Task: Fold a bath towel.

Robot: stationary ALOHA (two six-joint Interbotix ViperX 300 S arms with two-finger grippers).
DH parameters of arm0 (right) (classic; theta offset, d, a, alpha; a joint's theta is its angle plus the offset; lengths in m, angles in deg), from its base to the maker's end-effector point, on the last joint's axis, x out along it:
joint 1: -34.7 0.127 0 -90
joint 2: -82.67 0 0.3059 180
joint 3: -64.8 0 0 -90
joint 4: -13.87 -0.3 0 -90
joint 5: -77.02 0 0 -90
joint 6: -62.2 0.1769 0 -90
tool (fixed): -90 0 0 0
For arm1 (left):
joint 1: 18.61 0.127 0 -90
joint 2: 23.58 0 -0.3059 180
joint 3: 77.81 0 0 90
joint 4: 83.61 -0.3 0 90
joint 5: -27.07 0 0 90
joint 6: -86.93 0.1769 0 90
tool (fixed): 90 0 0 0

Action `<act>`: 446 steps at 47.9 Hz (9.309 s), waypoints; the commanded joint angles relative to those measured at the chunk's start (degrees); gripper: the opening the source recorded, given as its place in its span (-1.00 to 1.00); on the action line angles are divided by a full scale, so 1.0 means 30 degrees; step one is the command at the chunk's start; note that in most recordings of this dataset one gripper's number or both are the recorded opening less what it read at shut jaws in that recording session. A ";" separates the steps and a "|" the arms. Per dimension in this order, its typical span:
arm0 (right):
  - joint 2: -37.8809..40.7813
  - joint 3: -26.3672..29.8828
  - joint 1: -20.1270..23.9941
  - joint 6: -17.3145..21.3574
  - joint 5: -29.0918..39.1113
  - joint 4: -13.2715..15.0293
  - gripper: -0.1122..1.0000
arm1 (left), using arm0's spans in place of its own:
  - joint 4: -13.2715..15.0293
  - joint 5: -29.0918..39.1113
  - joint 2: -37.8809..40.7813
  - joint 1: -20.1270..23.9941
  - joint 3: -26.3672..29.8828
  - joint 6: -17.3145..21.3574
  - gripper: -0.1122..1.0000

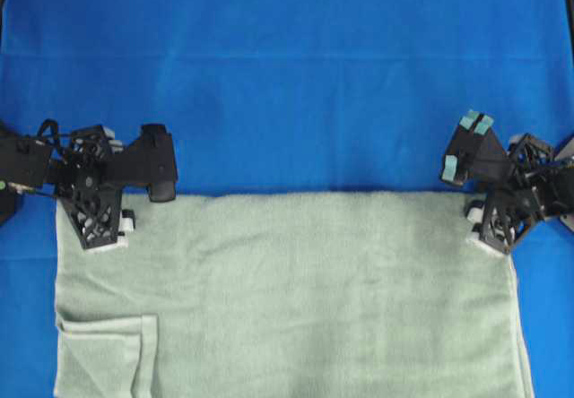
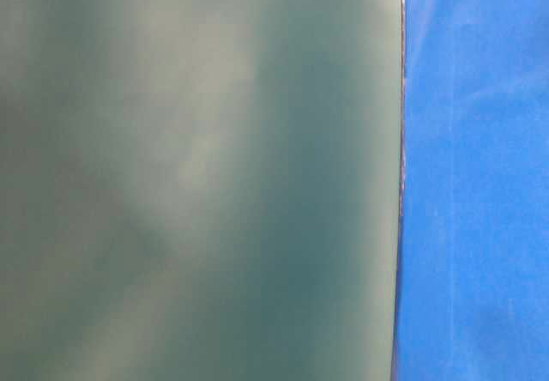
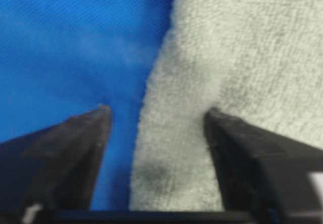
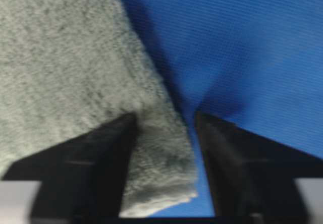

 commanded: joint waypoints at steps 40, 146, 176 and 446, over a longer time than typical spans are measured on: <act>-0.7324 0.5332 0.0176 -0.1699 0.7354 0.0293 -0.61 | 0.0381 1.2275 -0.6416 -0.0791 0.6328 -0.0117 -0.64; 0.1084 0.8291 -1.0078 -0.0381 0.1523 1.2187 -0.61 | -0.1494 0.7617 -0.7207 -0.4922 0.4482 -1.3564 -0.64; 0.3867 0.9990 -1.1455 -0.2139 0.0264 1.2246 0.22 | -0.1582 0.5947 -0.7822 -0.3984 0.1729 -1.2920 0.38; 0.1523 0.9463 -0.1465 0.3750 0.4336 0.5010 0.40 | -0.0527 -0.3867 0.3633 -0.9961 0.3164 1.1309 0.68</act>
